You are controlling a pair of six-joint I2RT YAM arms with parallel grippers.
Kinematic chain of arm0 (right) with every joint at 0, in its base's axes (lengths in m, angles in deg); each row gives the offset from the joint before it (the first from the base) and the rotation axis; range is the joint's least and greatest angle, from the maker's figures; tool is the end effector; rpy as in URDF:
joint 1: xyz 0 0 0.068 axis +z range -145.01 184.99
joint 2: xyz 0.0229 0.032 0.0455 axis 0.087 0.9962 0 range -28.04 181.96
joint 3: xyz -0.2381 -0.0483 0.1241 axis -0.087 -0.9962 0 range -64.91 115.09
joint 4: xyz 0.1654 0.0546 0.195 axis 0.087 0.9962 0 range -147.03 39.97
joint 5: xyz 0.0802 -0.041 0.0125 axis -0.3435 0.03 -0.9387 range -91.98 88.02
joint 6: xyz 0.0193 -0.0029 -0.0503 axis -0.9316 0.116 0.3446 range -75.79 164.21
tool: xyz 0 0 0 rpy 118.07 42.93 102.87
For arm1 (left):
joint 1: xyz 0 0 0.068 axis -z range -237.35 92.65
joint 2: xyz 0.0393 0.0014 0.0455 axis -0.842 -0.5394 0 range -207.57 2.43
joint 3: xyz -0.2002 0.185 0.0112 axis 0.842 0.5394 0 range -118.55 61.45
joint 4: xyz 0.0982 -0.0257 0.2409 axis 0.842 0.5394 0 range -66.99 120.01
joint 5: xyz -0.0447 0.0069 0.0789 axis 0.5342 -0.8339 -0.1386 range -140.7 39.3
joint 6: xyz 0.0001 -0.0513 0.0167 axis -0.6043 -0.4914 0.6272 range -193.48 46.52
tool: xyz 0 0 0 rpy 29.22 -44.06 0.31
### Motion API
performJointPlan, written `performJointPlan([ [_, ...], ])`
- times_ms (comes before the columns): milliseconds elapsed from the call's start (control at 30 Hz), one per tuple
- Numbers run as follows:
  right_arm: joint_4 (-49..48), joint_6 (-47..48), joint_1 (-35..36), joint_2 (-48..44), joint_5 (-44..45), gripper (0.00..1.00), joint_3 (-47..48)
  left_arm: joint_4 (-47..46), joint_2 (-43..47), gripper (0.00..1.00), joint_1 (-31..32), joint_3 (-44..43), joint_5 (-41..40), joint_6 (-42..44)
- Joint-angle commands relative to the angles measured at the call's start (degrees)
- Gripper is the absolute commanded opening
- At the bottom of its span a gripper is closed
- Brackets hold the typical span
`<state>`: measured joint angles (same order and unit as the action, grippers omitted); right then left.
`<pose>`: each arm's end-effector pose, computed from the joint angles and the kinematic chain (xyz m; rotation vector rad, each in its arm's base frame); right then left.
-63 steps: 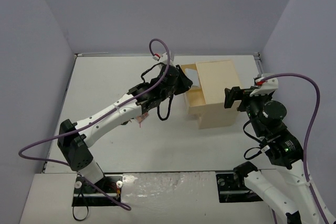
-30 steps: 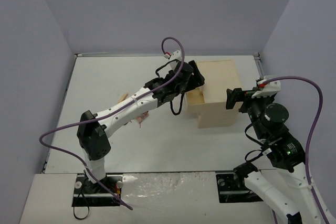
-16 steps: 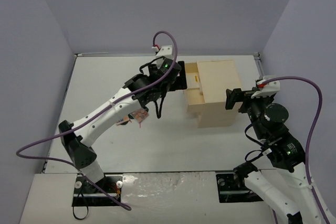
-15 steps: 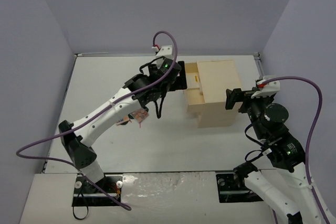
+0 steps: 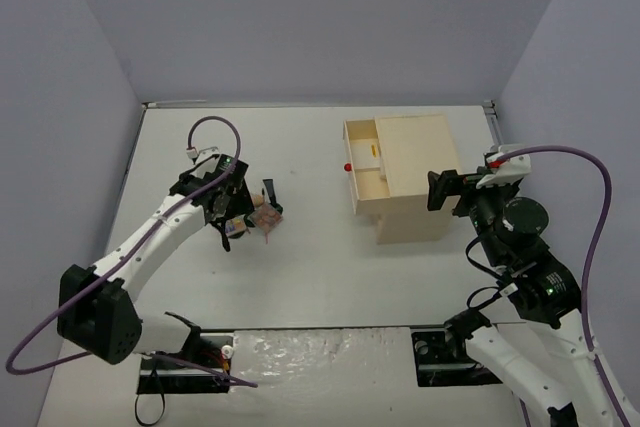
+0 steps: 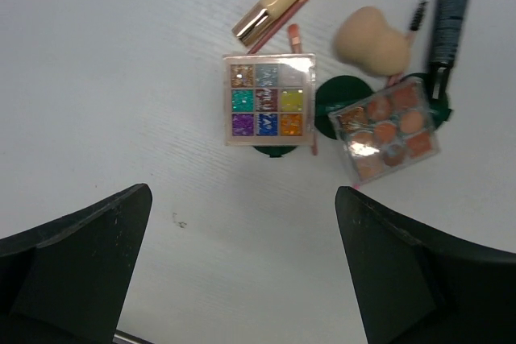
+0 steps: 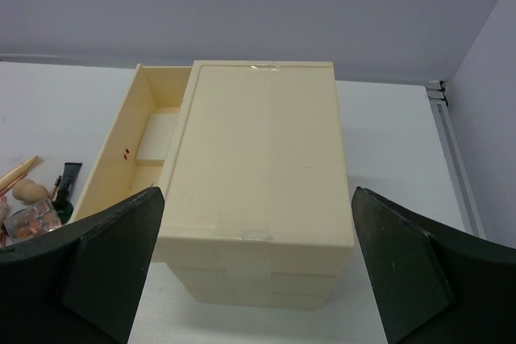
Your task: Organize the makeup
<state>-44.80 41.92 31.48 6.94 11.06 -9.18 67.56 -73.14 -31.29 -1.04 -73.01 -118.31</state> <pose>0.1103 0.0459 0.4239 -0.1134 1.4264 0.2523 0.2428 -0.1038 0.2819 -0.5406 2.4079 -0.0191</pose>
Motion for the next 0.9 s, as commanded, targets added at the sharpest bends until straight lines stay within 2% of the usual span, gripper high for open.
performJointPlan([
  [0, -3.6, 0.7, 1.1, 0.7, 0.1, 1.0, -0.1, -4.0, -4.6, 0.96, -4.0, -0.6, 2.6, 0.6],
  [267, -3.6, 1.0, 2.2, 0.0, 1.5, 1.0, -0.4, -7.6, -15.7, 0.93, -7.2, -3.0, 7.1, 1.6],
  [867, -3.7, 0.8, 2.7, 0.5, 2.3, 1.0, -1.3, -15.7, -20.6, 0.84, -10.0, 0.8, 12.1, 0.9],
])
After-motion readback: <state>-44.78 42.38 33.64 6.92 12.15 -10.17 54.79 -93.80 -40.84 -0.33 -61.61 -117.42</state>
